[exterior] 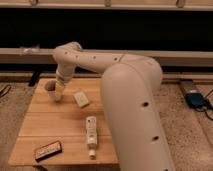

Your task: Pick up the ceramic bowl

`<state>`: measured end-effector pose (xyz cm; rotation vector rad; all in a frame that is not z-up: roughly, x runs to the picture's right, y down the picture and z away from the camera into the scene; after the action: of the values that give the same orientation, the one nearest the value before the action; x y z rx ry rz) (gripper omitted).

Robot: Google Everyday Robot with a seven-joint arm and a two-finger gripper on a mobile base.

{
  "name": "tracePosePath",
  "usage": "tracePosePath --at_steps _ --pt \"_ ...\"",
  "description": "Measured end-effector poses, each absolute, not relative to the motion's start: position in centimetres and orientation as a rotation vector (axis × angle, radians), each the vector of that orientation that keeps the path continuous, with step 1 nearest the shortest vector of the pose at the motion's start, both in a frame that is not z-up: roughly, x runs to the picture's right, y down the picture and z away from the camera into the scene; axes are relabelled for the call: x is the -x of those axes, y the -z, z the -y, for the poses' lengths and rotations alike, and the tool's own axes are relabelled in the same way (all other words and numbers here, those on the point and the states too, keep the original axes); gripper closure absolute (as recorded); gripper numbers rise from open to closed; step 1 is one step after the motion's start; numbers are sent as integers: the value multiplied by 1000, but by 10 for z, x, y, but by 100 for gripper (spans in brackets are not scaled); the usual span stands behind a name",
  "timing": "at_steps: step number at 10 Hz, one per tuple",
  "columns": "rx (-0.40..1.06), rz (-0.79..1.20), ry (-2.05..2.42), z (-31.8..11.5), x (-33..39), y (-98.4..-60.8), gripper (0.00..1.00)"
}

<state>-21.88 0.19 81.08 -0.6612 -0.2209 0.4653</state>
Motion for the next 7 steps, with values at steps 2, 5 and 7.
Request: tracePosePath --at_steps 2,5,7 --pt "660 191 -567 -26 179 -804 25" --pt "648 142 -737 -57 103 -797 25" --pt "643 119 -817 -68 68 -796 25"
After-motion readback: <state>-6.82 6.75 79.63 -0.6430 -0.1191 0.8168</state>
